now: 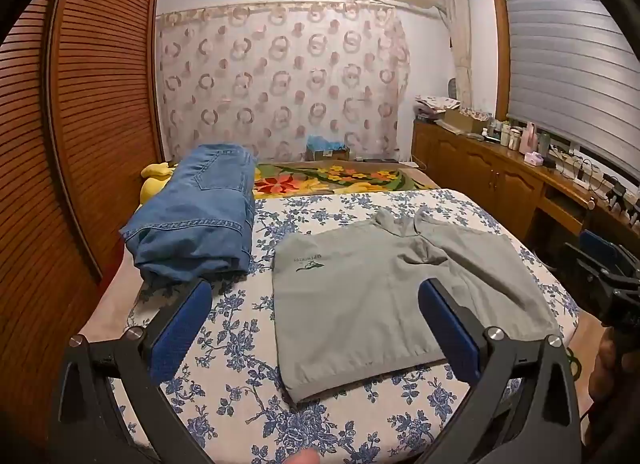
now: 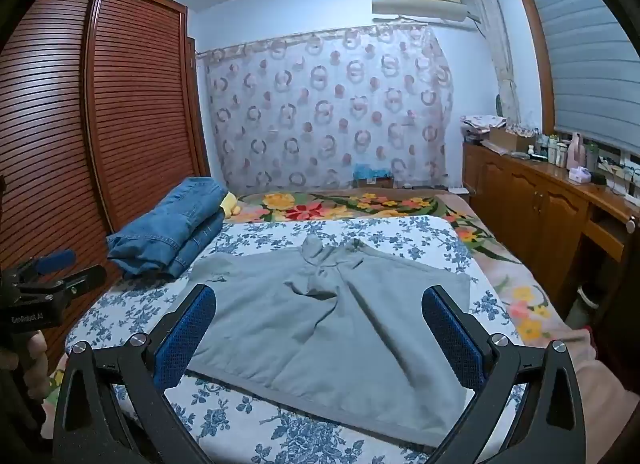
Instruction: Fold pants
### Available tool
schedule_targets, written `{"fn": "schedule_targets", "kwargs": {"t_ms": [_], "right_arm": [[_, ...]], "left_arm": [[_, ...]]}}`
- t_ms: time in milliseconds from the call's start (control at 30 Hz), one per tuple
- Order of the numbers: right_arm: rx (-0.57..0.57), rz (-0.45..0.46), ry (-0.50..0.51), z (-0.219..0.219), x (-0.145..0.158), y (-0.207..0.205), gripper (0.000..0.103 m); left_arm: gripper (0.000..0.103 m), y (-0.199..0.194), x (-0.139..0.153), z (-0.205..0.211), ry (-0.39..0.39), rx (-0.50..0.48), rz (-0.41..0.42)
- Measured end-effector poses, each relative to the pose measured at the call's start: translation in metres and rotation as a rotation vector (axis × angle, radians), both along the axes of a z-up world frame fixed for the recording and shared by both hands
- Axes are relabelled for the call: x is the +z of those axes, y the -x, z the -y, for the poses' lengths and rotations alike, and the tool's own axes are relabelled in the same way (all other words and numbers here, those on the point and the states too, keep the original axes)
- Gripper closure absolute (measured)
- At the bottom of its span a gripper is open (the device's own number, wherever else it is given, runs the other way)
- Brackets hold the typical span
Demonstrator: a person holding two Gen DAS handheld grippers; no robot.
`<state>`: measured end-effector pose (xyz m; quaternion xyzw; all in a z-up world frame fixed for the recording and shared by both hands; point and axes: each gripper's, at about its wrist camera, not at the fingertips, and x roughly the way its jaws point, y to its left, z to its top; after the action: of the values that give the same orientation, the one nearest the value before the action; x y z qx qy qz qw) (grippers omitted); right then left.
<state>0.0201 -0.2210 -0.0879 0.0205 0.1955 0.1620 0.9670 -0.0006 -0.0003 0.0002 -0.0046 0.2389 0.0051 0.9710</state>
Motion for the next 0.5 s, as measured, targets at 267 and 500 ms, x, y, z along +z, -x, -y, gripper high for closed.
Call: {"fn": "schedule_targets", "kwargs": {"t_ms": [267, 500], "right_arm": [[0.002, 0.003, 0.004, -0.0003, -0.0021, 0.0002, 0.0], [0.006, 0.004, 0.01, -0.0016, -0.0017, -0.0016, 0.0]], "left_arm": [[0.0, -0.0003, -0.0003, 0.0005, 0.003, -0.005, -0.006], [0.0, -0.0004, -0.0003, 0.0007, 0.0, -0.003, -0.008]]}}
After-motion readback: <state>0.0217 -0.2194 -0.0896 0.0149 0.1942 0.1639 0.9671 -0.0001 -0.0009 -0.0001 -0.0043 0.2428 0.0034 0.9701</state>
